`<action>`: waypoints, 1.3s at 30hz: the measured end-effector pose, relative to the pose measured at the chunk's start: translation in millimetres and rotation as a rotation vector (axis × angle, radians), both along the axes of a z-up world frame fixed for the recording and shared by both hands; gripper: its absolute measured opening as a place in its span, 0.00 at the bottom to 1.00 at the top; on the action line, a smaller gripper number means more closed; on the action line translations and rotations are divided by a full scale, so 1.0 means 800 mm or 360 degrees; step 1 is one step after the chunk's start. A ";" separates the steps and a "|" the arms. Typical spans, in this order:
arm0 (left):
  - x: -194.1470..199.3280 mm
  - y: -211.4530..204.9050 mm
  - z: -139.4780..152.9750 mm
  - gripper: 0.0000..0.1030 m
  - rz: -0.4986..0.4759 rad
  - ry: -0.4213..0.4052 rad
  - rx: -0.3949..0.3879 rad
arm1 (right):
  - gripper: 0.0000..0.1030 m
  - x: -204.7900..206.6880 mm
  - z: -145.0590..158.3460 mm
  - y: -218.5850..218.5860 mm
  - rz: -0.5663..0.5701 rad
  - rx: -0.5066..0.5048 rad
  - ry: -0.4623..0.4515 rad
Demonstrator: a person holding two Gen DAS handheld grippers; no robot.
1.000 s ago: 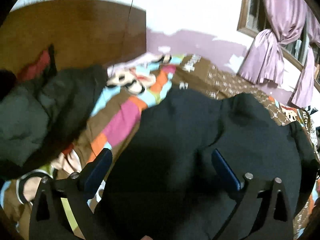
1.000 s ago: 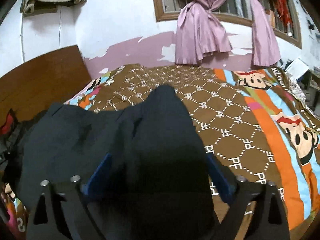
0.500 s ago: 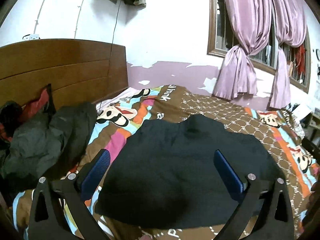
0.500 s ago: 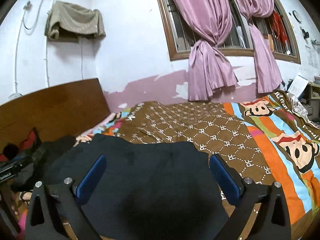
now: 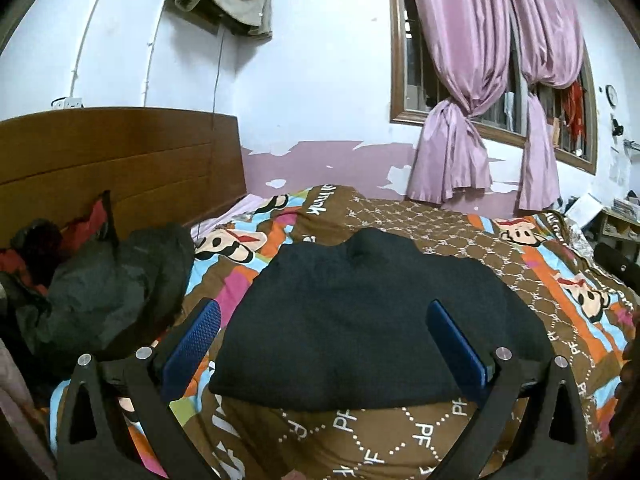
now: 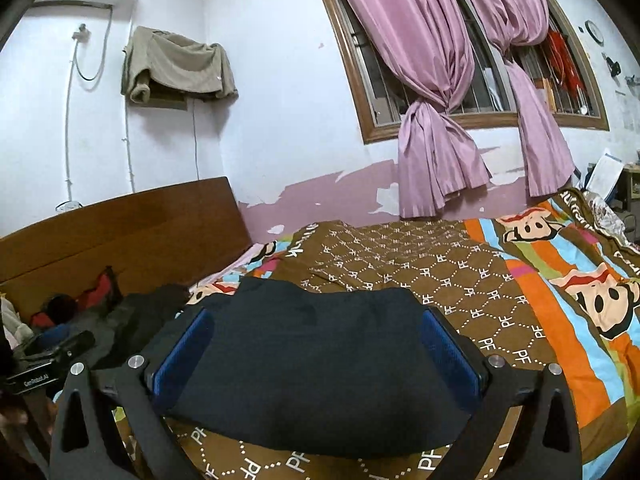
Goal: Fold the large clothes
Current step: 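Pull both grippers back from the folded jacket bundle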
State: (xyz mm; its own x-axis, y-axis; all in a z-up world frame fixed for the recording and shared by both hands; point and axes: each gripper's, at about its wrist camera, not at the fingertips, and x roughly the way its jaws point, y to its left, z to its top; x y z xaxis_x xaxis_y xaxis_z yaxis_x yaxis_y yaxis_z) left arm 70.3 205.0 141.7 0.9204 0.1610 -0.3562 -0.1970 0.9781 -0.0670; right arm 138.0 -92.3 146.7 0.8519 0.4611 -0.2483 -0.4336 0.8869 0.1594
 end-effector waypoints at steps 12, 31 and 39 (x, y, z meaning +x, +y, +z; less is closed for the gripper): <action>-0.072 -0.022 -0.004 0.98 -0.0010 -0.0104 0.0044 | 1.00 -0.085 -0.010 0.010 0.0016 -0.0089 -0.0134; -0.115 -0.046 -0.052 0.98 0.0004 0.0025 0.0009 | 1.00 -0.138 -0.062 0.030 0.0140 -0.0211 -0.0031; -0.106 -0.051 -0.076 0.98 0.0025 0.0175 0.0014 | 1.00 -0.130 -0.095 0.031 0.0110 -0.0284 0.0066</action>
